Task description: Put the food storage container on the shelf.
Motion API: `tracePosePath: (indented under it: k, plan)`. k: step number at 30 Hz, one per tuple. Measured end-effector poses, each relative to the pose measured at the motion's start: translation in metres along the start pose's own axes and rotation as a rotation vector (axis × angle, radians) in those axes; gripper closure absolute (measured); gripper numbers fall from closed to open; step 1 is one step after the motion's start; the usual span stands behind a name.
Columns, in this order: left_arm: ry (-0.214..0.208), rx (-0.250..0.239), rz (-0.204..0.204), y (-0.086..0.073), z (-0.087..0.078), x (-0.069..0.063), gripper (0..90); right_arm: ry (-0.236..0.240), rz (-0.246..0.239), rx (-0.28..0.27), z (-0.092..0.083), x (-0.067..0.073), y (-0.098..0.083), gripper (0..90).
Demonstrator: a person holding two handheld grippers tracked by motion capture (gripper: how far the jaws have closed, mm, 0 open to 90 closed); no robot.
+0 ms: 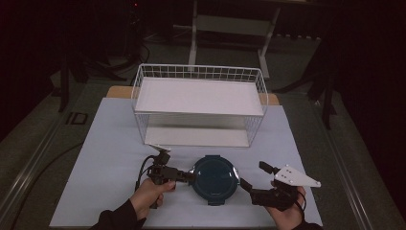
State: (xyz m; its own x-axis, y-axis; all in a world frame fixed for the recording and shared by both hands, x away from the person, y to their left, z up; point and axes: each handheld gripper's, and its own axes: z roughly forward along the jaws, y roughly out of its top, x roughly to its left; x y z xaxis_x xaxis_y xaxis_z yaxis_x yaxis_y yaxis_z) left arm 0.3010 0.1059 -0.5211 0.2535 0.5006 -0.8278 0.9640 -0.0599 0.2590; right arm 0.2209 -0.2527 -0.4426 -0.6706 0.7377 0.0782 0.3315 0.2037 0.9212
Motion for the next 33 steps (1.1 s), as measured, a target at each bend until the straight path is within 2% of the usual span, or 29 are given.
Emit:
tracePosePath:
  k: [2, 6, 14, 15, 16, 17, 22, 26, 28, 33]
  plan:
    - [-0.03, 0.015, -0.009, -0.001, 0.003, 0.003, 48.8, 0.002, 0.004, 0.002, 0.0, -0.001, 0.0, 10.6]
    - [-0.044, 0.018, 0.005, -0.001, 0.005, 0.004, 50.3, 0.004, 0.007, 0.006, 0.0, -0.001, 0.0, 10.9]
    - [-0.038, 0.003, 0.052, -0.004, 0.003, -0.002, 53.1, 0.032, 0.076, 0.041, 0.005, -0.009, -0.004, 13.5]
    - [-0.03, 0.0, 0.084, -0.007, 0.002, -0.006, 53.1, 0.042, 0.091, 0.051, 0.006, -0.011, -0.004, 13.9]
    - [-0.029, 0.0, 0.095, -0.007, 0.002, -0.007, 53.9, 0.079, 0.15, 0.091, 0.01, -0.015, -0.008, 18.9]
    - [-0.028, 0.0, 0.106, -0.008, 0.001, -0.008, 54.3, 0.103, 0.184, 0.111, 0.012, -0.018, -0.01, 20.4]
    - [-0.025, -0.006, 0.141, -0.015, -0.001, -0.011, 55.4, 0.175, 0.327, 0.213, 0.023, -0.031, -0.021, 30.1]
    - [-0.021, -0.007, 0.186, -0.018, -0.003, -0.013, 56.1, 0.227, 0.385, 0.28, 0.03, -0.036, -0.029, 40.2]
    - [-0.019, -0.012, 0.204, -0.02, -0.003, -0.015, 56.3, 0.26, 0.418, 0.303, 0.034, -0.038, -0.032, 41.9]
    - [-0.02, -0.014, 0.232, -0.022, -0.004, -0.015, 56.6, 0.288, 0.441, 0.329, 0.037, -0.039, -0.035, 47.9]
